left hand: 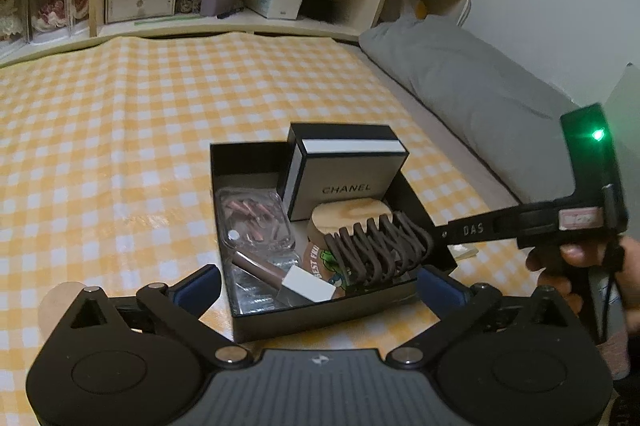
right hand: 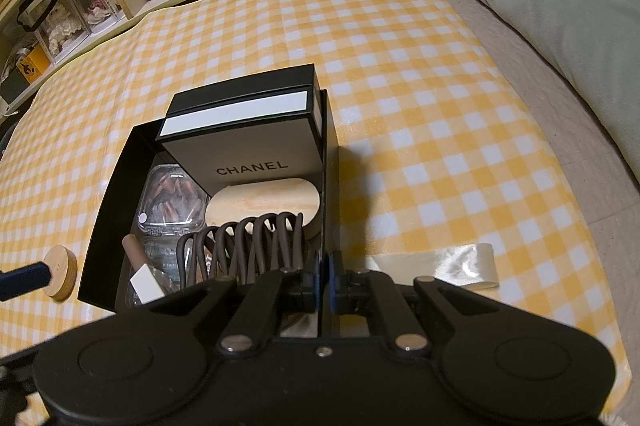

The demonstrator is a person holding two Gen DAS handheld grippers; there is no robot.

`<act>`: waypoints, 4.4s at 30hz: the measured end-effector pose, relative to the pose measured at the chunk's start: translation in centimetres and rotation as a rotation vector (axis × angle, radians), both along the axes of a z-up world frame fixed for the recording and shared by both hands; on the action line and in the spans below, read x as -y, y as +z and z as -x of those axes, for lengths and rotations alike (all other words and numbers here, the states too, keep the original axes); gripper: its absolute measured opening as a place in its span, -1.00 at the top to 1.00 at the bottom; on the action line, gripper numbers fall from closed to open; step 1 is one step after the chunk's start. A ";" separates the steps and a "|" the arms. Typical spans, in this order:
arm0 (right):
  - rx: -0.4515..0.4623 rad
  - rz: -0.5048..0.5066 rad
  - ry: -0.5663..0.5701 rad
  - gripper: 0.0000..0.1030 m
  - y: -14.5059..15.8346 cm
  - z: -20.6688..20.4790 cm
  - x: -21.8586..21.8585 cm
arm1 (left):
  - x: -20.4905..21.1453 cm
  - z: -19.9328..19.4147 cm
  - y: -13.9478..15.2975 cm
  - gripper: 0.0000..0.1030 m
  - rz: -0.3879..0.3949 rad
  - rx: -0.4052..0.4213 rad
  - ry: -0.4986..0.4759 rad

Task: Organize rigid objects
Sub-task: 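Carry the gel polish bottle into the tray beside the blister pack, release, then move the left gripper to the round wooden disc and grasp it, then carry the wooden disc into the tray onto the blister pack, release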

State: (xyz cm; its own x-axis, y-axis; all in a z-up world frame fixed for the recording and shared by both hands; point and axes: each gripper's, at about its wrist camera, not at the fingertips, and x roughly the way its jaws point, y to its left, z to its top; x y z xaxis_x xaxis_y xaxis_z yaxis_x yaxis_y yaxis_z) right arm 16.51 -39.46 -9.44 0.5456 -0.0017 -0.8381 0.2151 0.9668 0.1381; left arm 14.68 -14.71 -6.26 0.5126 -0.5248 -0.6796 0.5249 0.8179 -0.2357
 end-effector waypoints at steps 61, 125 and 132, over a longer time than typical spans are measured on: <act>0.002 0.006 0.006 0.91 0.1 0.1 0.0 | -11.7 -7.5 -7.5 -0.32 -0.271 -0.147 0.345; 0.004 0.014 0.017 0.91 0.0 0.1 0.0 | 4.3 -3.7 -1.0 -0.98 -0.196 0.062 -0.092; 0.003 0.022 0.019 0.91 0.0 0.1 -0.1 | 1.7 -1.7 1.3 -0.99 -0.105 0.033 -0.020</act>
